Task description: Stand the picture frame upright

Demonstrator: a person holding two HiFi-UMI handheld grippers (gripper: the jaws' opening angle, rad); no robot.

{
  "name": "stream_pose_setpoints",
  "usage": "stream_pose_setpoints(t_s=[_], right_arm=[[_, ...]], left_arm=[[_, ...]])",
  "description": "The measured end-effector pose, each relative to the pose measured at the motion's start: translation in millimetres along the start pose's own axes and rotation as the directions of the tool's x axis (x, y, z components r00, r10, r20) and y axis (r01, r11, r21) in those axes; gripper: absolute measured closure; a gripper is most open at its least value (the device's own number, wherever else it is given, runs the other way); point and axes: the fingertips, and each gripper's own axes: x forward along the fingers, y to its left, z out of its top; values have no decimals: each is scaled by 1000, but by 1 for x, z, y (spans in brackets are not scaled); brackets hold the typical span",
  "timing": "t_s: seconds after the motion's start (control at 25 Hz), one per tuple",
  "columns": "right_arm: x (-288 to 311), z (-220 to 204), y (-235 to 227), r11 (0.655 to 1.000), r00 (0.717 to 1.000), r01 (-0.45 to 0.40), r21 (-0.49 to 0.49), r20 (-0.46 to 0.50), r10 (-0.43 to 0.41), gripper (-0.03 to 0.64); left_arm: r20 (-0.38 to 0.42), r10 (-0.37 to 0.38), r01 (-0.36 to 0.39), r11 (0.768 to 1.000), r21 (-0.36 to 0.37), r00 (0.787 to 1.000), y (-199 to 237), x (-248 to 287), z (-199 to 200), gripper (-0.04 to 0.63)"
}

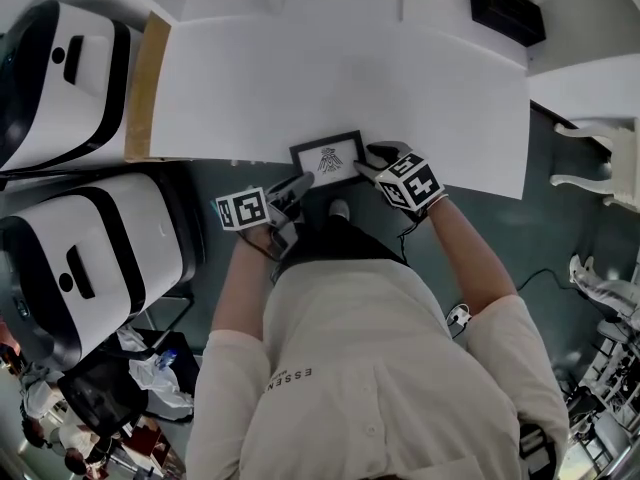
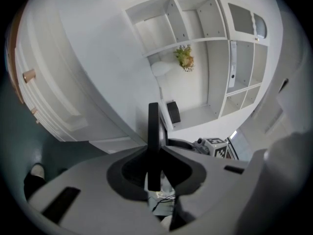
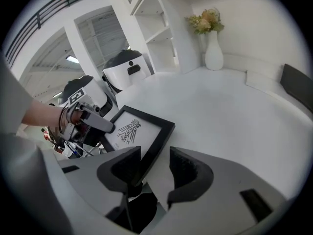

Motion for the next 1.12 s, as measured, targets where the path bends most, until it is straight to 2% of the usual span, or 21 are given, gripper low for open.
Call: stream_pose_setpoints(t_s=[0.12, 0.28, 0.36, 0.52, 0.64, 0.76, 0.84, 1.0, 1.12], right_arm=[[-7, 1, -2, 998, 998, -46, 43, 49, 44, 423], [-22, 5, -6, 969, 975, -182, 168, 159, 156, 405], [-29, 5, -9, 940, 955, -255, 227, 211, 208, 397], [-44, 8, -12, 878, 911, -368, 306, 306, 276, 397], [-48, 11, -11, 839, 885, -422, 343, 356, 300, 397], [-51, 14, -5, 781, 847, -494, 382, 415, 333, 397], [-49, 14, -2, 747, 829, -526, 406, 442, 344, 397], [-36, 7, 2, 689, 821, -546, 477, 467, 328, 399], [-34, 10, 18, 647, 787, -600, 470, 493, 371, 400]], left_arm=[[10, -15, 15, 1000, 8, 1000, -8, -1, 4, 523], [10, -30, 30, 999, 21, 999, -15, -1, 9, 525], [15, -51, 51, 998, 21, 999, -21, 0, 11, 526], [22, -111, 111, 993, -34, 994, -37, 3, 15, 528], [-6, -151, 151, 989, 6, 989, -49, 4, 19, 529], [-37, -201, 202, 979, 26, 979, -63, 5, 23, 531], [-63, -225, 228, 973, 43, 972, -71, 5, 26, 532], [-72, -261, 263, 964, 25, 963, -81, 1, 36, 535], [-61, -277, 278, 961, 1, 959, -84, -2, 44, 535]])
